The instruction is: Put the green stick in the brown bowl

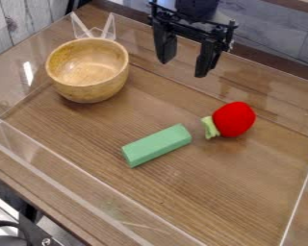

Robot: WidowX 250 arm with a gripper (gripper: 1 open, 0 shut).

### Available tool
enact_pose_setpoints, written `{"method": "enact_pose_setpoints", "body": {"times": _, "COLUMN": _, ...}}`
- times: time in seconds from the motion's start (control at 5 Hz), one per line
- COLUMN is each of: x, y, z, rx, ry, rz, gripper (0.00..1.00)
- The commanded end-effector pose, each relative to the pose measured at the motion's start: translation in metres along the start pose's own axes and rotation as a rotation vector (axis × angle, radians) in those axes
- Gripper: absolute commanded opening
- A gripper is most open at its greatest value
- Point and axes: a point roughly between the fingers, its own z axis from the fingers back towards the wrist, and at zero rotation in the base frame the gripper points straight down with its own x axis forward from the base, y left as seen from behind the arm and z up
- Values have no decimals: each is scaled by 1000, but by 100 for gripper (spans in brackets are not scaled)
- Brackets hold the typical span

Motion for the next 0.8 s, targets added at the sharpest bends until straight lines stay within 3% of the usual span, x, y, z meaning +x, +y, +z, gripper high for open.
{"method": "enact_pose_setpoints", "body": {"times": 0.0, "x": -11, "y": 4, "z": -12, "rx": 0, "ry": 31, "rz": -28, "gripper": 100}}
{"method": "enact_pose_setpoints", "body": {"times": 0.2, "x": -25, "y": 11, "z": -33, "rx": 15, "ry": 47, "rz": -210, "gripper": 100}}
{"method": "enact_pose_setpoints", "body": {"times": 0.6, "x": -39, "y": 33, "z": -84, "rx": 41, "ry": -6, "rz": -435, "gripper": 100}}
